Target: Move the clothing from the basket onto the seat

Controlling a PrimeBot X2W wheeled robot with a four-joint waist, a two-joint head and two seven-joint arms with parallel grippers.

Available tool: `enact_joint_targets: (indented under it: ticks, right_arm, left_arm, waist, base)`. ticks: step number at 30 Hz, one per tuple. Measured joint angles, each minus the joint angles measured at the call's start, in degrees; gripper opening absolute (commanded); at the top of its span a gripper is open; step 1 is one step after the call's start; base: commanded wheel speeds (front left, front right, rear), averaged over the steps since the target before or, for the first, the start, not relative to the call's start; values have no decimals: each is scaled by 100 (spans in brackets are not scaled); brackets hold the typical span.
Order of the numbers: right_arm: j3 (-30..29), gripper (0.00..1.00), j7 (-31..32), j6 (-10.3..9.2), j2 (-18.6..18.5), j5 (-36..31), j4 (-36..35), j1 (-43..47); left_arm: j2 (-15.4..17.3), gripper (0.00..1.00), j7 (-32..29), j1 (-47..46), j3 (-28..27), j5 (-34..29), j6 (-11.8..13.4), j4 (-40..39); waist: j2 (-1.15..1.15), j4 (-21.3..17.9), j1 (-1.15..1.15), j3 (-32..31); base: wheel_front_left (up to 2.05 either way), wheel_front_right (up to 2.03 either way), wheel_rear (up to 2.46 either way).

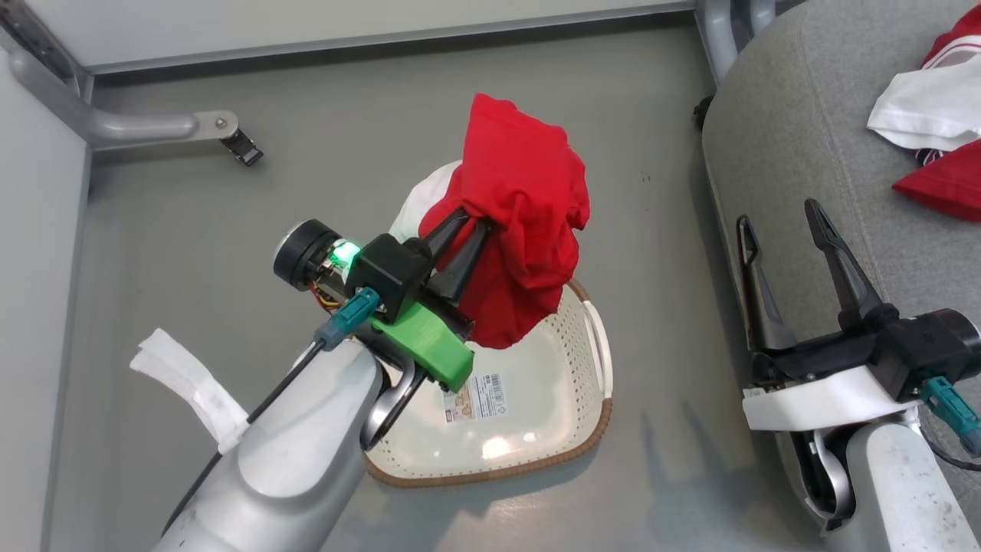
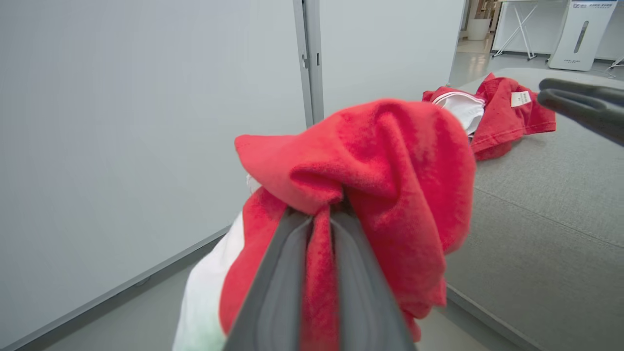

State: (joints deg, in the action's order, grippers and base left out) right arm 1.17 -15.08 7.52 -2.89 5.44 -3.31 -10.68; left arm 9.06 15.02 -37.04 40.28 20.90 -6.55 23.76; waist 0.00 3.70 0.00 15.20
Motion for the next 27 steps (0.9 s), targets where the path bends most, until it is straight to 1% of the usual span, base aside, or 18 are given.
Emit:
enact_joint_targets:
  ticks: [5, 10, 16, 23, 27]
  right_arm:
    - [23, 100, 0, -1, 3, 104, 20, 74]
    - [45, 100, 0, -1, 5, 186, 59, 162]
    - [49, 100, 0, -1, 7, 250, 80, 274]
    - [55, 100, 0, -1, 5, 267, 47, 300]
    - [231, 100, 0, -1, 5, 254, -65, 294]
  left_arm:
    - [-107, 0, 1, 161, -211, -126, -27, -480]
    - [-192, 0, 1, 233, -261, -168, -49, -678]
    - [-269, 0, 1, 221, -144, -134, -56, -734]
    - [-286, 0, 1, 135, -58, -96, -58, -736]
    - [-272, 0, 1, 120, -32, -96, -58, -687]
  waist:
    - [0, 15, 0, -201]
    - [0, -13, 0, -380]
    - [0, -68, 0, -579]
    - [0, -98, 0, -644]
    - [0, -113, 0, -623]
  base:
    - [0, 0, 0]
    - [0, 0, 0]
    - [0, 0, 0]
    - [0, 0, 0]
    - [0, 0, 0]
